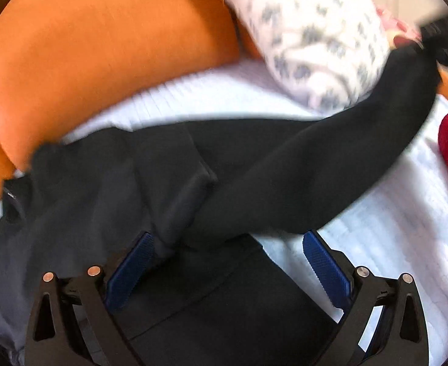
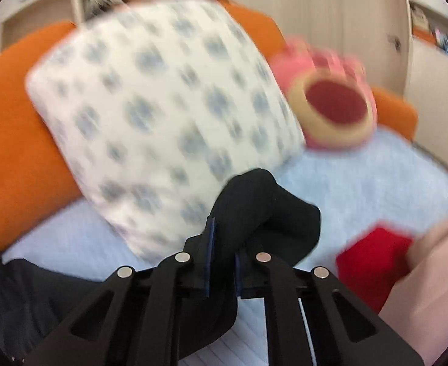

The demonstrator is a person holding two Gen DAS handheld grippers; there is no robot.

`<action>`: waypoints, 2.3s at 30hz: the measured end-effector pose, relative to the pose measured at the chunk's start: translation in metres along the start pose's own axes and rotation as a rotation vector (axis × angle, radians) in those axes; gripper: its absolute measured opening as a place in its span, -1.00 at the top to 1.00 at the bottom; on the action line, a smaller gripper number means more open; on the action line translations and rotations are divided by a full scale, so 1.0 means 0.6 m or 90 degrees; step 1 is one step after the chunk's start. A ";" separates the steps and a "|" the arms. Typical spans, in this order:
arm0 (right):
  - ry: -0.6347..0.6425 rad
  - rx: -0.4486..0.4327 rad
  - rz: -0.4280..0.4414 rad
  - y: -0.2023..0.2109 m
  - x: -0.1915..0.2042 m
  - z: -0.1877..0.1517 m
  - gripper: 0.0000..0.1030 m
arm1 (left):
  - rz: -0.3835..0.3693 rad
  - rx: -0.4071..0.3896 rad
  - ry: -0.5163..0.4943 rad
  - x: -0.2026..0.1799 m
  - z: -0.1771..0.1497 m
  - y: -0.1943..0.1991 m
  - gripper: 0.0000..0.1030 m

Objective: Fold large clothes
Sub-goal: 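Grasp the other sleeve cuff with the right tool, then fold the held sleeve across the jacket body with the right tool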

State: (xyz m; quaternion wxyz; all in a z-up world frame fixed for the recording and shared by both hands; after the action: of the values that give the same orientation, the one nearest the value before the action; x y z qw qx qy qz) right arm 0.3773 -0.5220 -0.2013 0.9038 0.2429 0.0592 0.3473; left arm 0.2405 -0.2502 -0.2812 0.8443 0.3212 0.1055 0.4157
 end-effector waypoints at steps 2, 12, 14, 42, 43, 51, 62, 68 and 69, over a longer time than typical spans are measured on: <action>0.020 -0.036 0.022 0.027 0.023 0.043 0.79 | -0.063 -0.041 0.032 0.003 0.006 0.024 -0.92; 0.154 -0.094 0.056 0.091 0.092 0.120 0.79 | -0.182 0.019 0.498 0.124 -0.042 -0.039 0.63; 0.165 -0.095 0.057 0.094 0.096 0.119 0.79 | -0.185 0.042 0.449 0.101 -0.034 -0.052 0.62; 0.425 -0.138 0.441 0.398 0.592 -0.015 0.81 | 0.214 0.215 0.559 0.408 -0.282 0.319 -0.63; 0.432 -0.130 0.458 0.411 0.616 -0.034 0.81 | 0.232 0.215 0.555 0.416 -0.291 0.328 -0.63; 0.407 0.020 0.587 0.459 0.789 -0.188 0.80 | 0.251 0.208 0.622 0.479 -0.331 0.357 -0.66; 0.408 0.187 0.626 0.419 0.895 -0.413 0.79 | 0.262 0.227 0.640 0.518 -0.372 0.359 -0.65; 0.473 0.220 0.602 0.413 0.905 -0.462 -0.86 | 0.252 0.231 0.634 0.530 -0.400 0.382 -0.68; 0.475 0.205 0.613 0.420 0.898 -0.458 -0.90 | 0.252 0.230 0.630 0.528 -0.399 0.380 -0.73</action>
State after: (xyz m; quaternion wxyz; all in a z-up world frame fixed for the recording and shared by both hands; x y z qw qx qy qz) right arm 0.5560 0.1023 -0.2873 0.5167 0.2378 0.3061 0.7634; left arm 0.1898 0.2049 -0.2938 0.5318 0.2415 0.4961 0.6425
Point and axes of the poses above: each gripper's, at about its wrist camera, not at the fingertips, and y roughly against the way its jaws point, x to its left, z to its top, the point moved 1 cm from there along -y, roughly the way its jaws point, and after that the axes turned 9 degrees about -x, right-handed, at the moved point
